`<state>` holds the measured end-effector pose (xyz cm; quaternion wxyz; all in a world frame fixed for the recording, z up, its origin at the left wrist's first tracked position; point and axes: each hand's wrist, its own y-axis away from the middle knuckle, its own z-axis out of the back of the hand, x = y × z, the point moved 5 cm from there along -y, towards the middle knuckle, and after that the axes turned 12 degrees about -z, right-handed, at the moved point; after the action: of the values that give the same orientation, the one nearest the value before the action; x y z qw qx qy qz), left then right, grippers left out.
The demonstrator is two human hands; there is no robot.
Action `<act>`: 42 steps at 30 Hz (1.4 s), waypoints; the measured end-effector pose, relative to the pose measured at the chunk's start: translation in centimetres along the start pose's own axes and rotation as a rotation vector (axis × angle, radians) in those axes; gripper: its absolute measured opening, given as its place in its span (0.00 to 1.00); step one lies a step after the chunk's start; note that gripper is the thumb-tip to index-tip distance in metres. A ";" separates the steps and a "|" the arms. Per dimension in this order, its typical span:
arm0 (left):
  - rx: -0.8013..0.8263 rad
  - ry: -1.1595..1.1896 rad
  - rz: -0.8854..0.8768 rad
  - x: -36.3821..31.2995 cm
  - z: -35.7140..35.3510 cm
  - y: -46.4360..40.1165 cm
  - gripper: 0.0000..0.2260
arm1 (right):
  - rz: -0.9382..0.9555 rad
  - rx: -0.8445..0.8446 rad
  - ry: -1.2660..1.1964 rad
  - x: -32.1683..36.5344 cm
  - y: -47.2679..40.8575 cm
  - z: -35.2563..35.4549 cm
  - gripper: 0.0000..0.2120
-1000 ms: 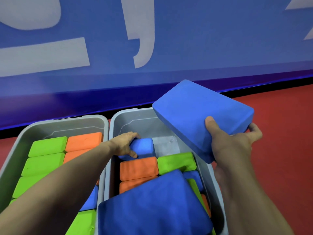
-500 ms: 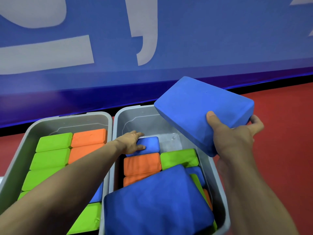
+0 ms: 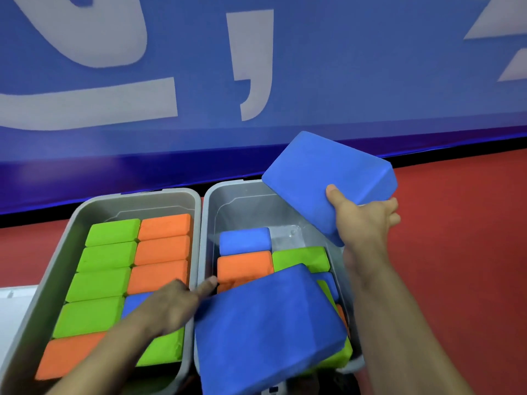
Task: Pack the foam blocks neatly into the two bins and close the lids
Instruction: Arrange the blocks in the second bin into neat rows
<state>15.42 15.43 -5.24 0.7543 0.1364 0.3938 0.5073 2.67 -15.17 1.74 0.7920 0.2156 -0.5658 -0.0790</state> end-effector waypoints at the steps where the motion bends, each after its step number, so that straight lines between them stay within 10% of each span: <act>1: 0.036 0.050 0.028 0.4 -1.0 0.4 0.36 | -0.013 0.008 0.007 -0.1 0.1 -0.3 0.49; 4: 0.115 0.236 0.055 1.7 -2.9 -0.1 0.49 | 0.000 0.006 0.013 -0.3 0.3 -1.1 0.47; 17: 0.220 0.638 -0.039 -0.1 -3.4 1.7 0.23 | 0.128 0.090 -0.055 -0.8 0.3 -2.1 0.43; 31: -0.813 0.263 -0.341 -1.6 10.9 1.7 0.39 | 0.587 -0.004 0.496 -0.1 -1.0 -0.6 0.39; 42: -1.001 0.327 -0.459 -1.8 12.2 2.4 0.40 | 0.941 0.309 1.055 -0.6 -3.7 -8.2 0.37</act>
<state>22.47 17.27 5.05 0.7470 -0.4065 0.2367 0.4698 10.57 -16.17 -2.57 0.8701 0.0681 -0.1456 0.4660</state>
